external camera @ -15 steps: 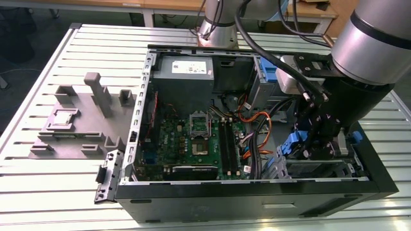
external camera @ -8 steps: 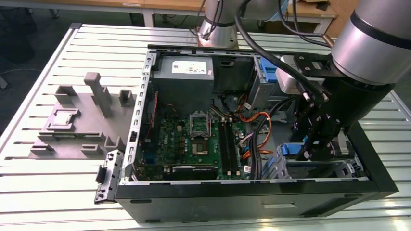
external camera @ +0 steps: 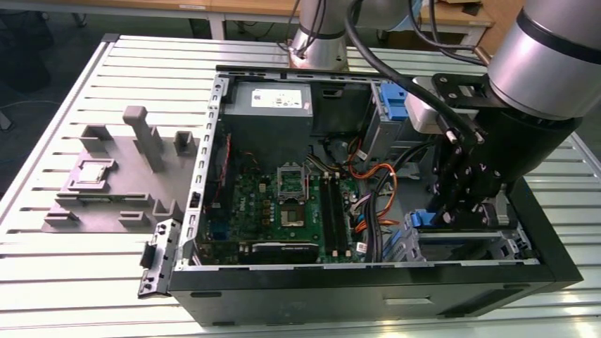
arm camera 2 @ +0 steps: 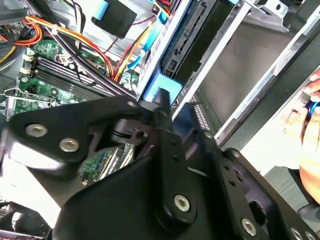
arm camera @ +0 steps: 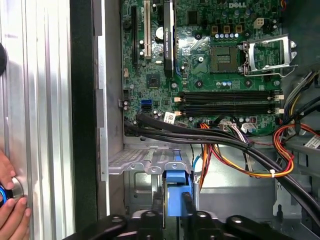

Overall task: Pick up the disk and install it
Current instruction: 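Insert the disk into the insertion slot, then insert the first disk wire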

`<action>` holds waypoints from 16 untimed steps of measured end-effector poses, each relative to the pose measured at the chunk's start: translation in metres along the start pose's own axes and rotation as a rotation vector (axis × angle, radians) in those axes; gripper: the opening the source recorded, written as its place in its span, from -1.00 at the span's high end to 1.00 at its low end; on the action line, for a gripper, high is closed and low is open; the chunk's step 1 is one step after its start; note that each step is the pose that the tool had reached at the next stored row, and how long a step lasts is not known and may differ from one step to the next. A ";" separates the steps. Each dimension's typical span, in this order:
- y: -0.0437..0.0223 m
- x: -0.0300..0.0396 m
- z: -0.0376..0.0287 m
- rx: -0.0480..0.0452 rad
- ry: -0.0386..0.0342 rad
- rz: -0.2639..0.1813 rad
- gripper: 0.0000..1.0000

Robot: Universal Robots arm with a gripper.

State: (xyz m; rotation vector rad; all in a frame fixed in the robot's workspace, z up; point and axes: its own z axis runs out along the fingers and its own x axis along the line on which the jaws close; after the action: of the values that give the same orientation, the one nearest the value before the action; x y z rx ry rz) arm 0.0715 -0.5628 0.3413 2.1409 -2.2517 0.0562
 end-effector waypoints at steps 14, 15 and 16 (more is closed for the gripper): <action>0.0000 0.0000 -0.0001 -0.0006 0.0001 0.000 0.80; 0.0000 0.0000 -0.0001 -0.0006 0.0001 0.000 0.80; 0.0000 0.0000 -0.0001 -0.0007 0.0001 0.000 0.80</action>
State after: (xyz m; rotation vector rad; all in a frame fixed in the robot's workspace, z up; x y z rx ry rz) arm 0.0715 -0.5628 0.3413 2.1406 -2.2514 0.0555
